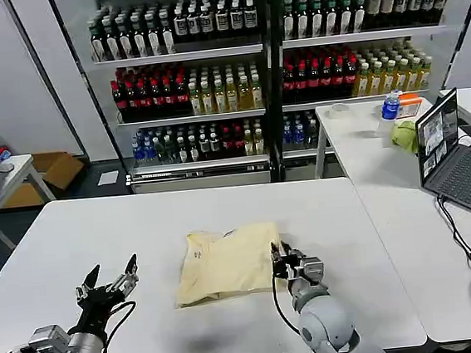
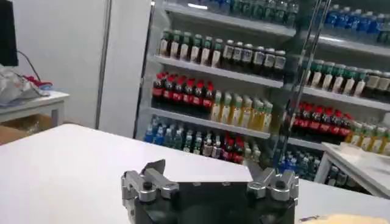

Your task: Fold and organize the clothes.

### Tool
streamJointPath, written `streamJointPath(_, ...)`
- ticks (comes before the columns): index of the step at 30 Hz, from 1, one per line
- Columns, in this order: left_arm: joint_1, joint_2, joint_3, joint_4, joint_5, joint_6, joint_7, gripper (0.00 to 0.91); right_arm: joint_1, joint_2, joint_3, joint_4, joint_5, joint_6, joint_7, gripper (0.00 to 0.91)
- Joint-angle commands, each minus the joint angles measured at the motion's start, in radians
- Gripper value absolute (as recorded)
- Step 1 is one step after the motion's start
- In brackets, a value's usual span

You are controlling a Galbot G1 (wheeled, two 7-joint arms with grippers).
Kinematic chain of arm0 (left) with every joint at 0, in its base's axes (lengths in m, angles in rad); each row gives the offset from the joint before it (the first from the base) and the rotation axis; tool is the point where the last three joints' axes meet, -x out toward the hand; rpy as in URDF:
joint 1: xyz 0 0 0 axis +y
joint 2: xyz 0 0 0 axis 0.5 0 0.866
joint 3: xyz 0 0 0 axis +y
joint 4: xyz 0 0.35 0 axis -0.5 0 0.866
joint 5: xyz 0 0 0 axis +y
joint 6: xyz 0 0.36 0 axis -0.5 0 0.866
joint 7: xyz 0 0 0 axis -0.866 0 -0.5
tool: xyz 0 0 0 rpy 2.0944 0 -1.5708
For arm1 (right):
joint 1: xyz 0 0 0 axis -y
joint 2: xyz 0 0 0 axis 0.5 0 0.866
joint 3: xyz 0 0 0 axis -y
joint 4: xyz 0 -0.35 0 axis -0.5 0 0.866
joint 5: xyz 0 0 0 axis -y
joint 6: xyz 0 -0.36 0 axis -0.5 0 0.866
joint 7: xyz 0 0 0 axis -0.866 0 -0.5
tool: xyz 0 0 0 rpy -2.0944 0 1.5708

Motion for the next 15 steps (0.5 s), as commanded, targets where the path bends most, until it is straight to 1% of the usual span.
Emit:
streamJointPath(1,0.007,0.000,-0.010,-0.001,0.000,-0.001,0.001,0.907,-0.098,-0.035,0.037,0.070,-0.322,0.270,-0.029,0.907)
streamJointPath(5,0.003,0.001,-0.005,-0.002,0.005,0.000,0.002,0.907,-0.127,-0.043,0.048,0.102,-0.335,0.282,-0.024,0.907)
streamJointPath(10,0.000,0.003,0.001,-0.001,0.031,-0.001,0.006,0.907,-0.178,-0.061,0.065,0.183,-0.354,0.324,-0.037,0.907)
streamJointPath(15,0.001,0.008,-0.002,0.000,0.043,-0.002,0.010,0.907,-0.204,-0.069,0.086,0.216,-0.354,0.356,-0.035,0.907)
